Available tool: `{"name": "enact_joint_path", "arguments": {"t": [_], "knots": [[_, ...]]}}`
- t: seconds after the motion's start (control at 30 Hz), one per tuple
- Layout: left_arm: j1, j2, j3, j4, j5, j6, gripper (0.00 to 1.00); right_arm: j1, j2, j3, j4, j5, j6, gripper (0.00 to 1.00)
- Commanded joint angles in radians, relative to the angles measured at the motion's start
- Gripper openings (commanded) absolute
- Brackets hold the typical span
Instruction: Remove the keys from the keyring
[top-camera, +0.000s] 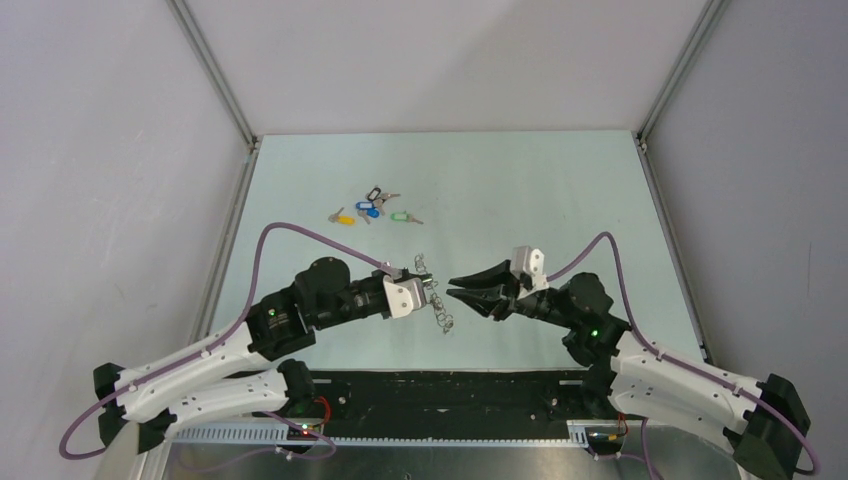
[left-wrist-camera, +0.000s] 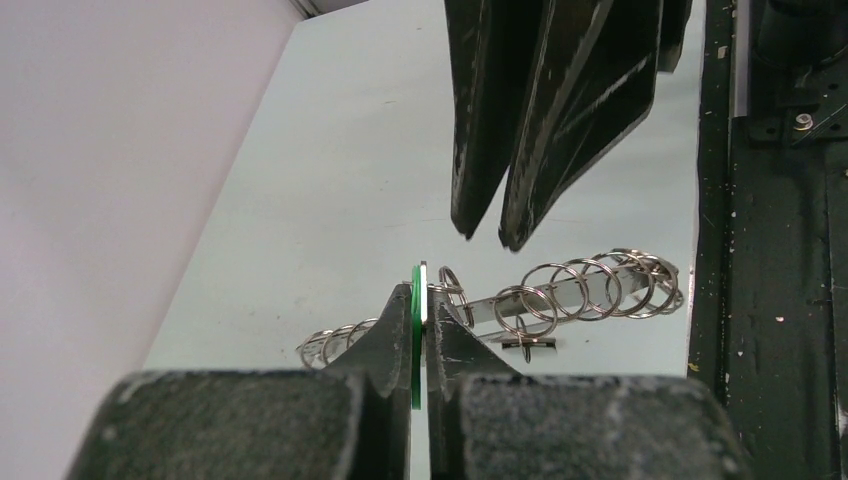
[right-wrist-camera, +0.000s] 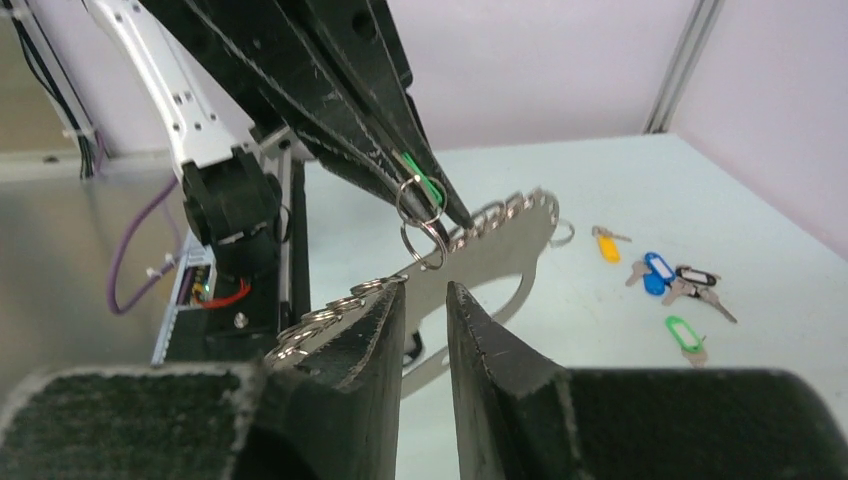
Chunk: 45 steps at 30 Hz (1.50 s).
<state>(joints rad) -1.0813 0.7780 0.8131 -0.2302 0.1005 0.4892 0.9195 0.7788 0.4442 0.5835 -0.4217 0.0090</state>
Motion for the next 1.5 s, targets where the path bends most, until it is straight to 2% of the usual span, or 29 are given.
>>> {"name": "enact_joint_path", "arguments": {"t": [0.0, 0.47, 0.83, 0.9, 1.07, 1.3, 1.47], "knots": [[0.003, -0.02, 0.005, 0.044, 0.015, 0.01, 0.0, 0.015, 0.041, 0.083, -0.097, -0.026, -0.135, 0.26], [0.003, -0.019, 0.004, 0.037, 0.029, 0.014, 0.0, 0.026, 0.125, 0.154, -0.083, -0.069, -0.163, 0.25], [0.003, -0.016, 0.008, 0.035, 0.014, 0.014, 0.0, 0.04, 0.172, 0.175, -0.064, -0.082, -0.13, 0.2], [0.004, -0.016, 0.008, 0.035, 0.015, 0.013, 0.0, 0.042, 0.175, 0.178, -0.054, -0.077, -0.12, 0.17], [0.004, -0.014, 0.006, 0.035, 0.009, 0.015, 0.0, 0.042, 0.155, 0.179, -0.058, -0.064, -0.109, 0.0], [0.004, -0.014, 0.006, 0.032, -0.015, 0.017, 0.0, 0.041, 0.107, 0.176, -0.106, -0.081, -0.102, 0.0], [0.005, -0.014, 0.008, 0.033, 0.0, 0.013, 0.0, 0.036, 0.087, 0.172, -0.068, -0.109, -0.072, 0.0]]}}
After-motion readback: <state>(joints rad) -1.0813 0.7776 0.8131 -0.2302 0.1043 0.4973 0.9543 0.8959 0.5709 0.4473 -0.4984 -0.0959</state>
